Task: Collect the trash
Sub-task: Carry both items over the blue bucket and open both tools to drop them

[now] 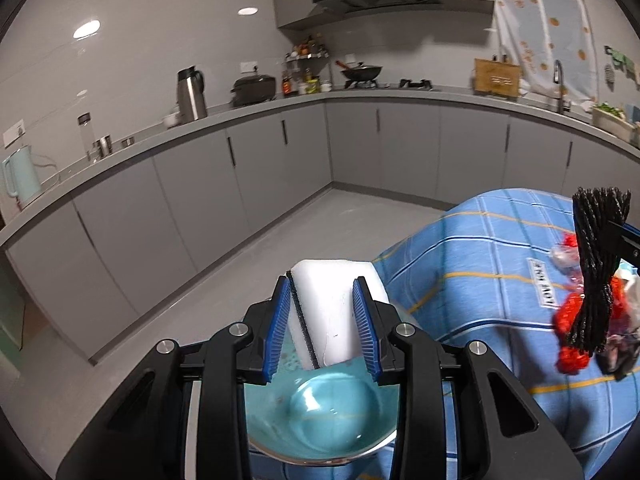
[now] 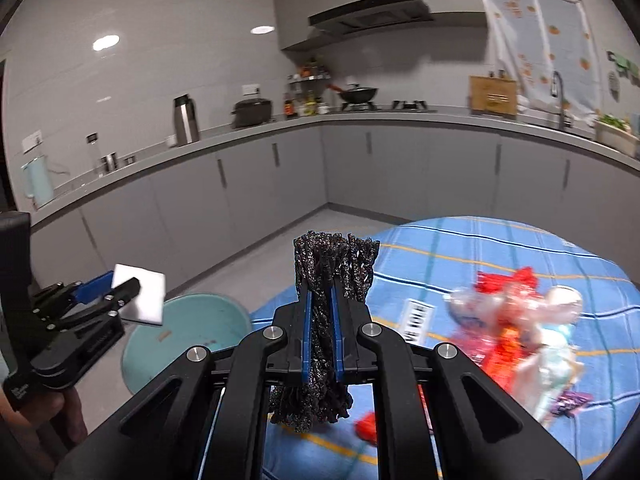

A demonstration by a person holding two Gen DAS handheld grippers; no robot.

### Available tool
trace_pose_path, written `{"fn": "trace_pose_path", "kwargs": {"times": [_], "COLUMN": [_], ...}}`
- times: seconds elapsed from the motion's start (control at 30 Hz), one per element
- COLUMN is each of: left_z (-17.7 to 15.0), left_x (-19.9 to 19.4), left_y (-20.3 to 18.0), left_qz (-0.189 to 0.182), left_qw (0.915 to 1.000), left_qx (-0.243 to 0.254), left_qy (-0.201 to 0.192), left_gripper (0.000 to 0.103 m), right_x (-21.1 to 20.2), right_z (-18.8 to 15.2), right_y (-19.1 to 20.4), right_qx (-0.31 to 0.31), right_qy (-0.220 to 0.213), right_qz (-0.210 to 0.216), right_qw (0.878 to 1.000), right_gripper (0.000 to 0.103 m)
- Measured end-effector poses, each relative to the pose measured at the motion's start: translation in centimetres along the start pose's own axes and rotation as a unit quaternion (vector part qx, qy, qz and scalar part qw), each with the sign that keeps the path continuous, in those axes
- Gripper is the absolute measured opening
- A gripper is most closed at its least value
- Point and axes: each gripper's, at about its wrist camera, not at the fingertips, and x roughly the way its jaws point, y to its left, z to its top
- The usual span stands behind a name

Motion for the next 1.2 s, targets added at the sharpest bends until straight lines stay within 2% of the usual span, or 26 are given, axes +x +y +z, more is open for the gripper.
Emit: {"fn": "trace_pose_path", "kwargs": {"times": [0.7,1.03,1.07,1.17,1.2], "left_z": [-2.2,-3.5,-3.7,-3.9,-3.9], "left_x": [4.7,7.2,7.5,7.8,7.8], "left_y": [4.5,5.2,5.2,5.2,5.1], "left_qz": [0.053,0.058,0.06,0.067,0.071], "left_qw": [0.9968,0.9946,0.9942,0.9935,0.9934], "left_qx": [-0.021,-0.026,-0.024,-0.023,-0.021], "left_qy": [0.055,0.083,0.086,0.089,0.087], "left_gripper": [0.034,0.039,0.04,0.066,0.066], "right_x": [7.4,11.6,12.0,12.6,12.7], "right_z": [-0.2,-2.8,-3.1,-3.7,-3.7], "right_y": [7.1,9.2,9.3,9.0,8.9], "right_qx": [-0.037,-0.056,-0.057,-0.057,-0.053], "right_qy": [0.042,0.083,0.088,0.094,0.096], "right_qz": [0.091,0.117,0.12,0.118,0.12], "right_qw": [0.994,0.988,0.987,0.987,0.987], "right_gripper": [0.009,0.011,0.012,0.032,0.032]}}
